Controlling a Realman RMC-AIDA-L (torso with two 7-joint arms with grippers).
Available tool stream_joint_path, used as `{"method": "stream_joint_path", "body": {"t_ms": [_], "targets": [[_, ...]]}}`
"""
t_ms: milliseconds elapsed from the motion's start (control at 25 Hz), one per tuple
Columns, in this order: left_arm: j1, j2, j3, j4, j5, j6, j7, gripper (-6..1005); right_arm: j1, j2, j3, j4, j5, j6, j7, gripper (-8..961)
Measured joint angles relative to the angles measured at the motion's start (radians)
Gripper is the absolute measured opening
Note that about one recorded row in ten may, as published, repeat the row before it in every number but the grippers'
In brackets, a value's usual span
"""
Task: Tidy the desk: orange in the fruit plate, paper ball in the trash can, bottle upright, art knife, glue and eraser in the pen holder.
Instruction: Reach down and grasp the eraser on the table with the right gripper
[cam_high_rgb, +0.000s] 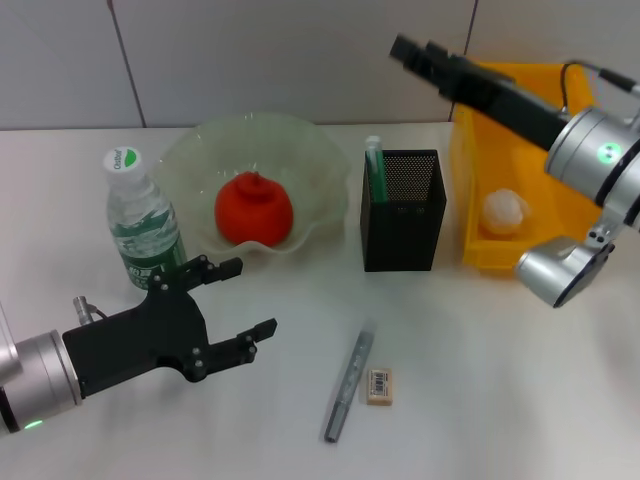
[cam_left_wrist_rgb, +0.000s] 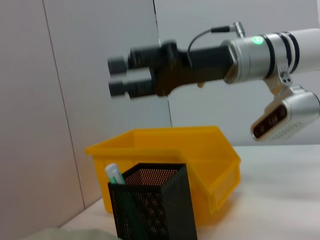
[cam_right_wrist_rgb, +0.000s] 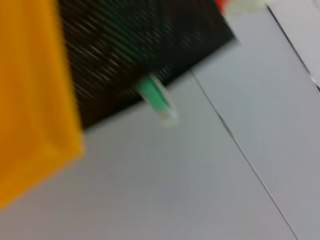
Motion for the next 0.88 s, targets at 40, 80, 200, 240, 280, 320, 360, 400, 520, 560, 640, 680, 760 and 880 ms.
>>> {"method": "stream_joint_path", "body": {"t_ms": [40, 80, 200, 240, 280, 320, 360, 400, 520, 560, 640, 680, 760, 880], "targets": [[0.000, 0.000, 0.002, -0.001, -0.005, 0.003, 0.000, 785, -0.001, -0.001, 0.002, 0.001, 0.037, -0.025, 0.004, 597], [0.000, 0.000, 0.003, -0.004, -0.010, 0.006, 0.000, 785, -0.002, -0.002, 0.004, 0.008, 0.129, -0.082, 0.015, 617], [0.000, 0.000, 0.005, -0.012, -0.016, 0.018, -0.004, 785, 0.000, -0.003, 0.004, 0.027, 0.239, -0.146, 0.041, 616], [-0.001, 0.000, 0.006, -0.015, -0.017, 0.024, -0.006, 785, 0.002, -0.004, 0.004, 0.038, 0.287, -0.177, 0.063, 616], [-0.002, 0.000, 0.006, -0.015, -0.017, 0.028, -0.009, 785, 0.008, -0.005, 0.004, 0.056, 0.383, -0.244, 0.141, 616], [-0.003, 0.000, 0.006, -0.016, -0.017, 0.031, -0.010, 785, 0.008, -0.005, 0.004, 0.056, 0.383, -0.244, 0.141, 617], [-0.004, 0.000, 0.006, -0.019, -0.017, 0.035, -0.010, 785, 0.009, -0.006, 0.003, 0.061, 0.424, -0.272, 0.198, 618], [-0.008, 0.000, 0.004, -0.026, -0.017, 0.039, -0.010, 785, 0.010, -0.006, 0.003, 0.065, 0.458, -0.297, 0.250, 619], [-0.014, 0.000, 0.000, -0.042, -0.019, 0.049, -0.011, 785, 0.008, -0.006, 0.005, 0.070, 0.563, -0.383, 0.481, 622], [-0.015, 0.000, -0.001, -0.045, -0.020, 0.051, -0.012, 785, 0.008, -0.006, 0.005, 0.069, 0.594, -0.402, 0.552, 623], [-0.016, 0.000, 0.000, -0.051, -0.024, 0.055, -0.020, 785, 0.005, -0.006, 0.005, 0.061, 0.663, -0.444, 0.723, 626], [-0.017, 0.000, 0.002, -0.052, -0.029, 0.059, -0.028, 785, 0.004, -0.006, 0.005, 0.057, 0.691, -0.462, 0.802, 627], [-0.018, 0.000, 0.003, -0.053, -0.035, 0.066, -0.042, 785, 0.001, -0.006, 0.004, 0.045, 0.743, -0.502, 1.001, 629], [-0.016, 0.000, -0.001, -0.053, -0.037, 0.074, -0.050, 785, -0.007, -0.005, 0.005, 0.018, 0.785, -0.520, 1.327, 632]]}}
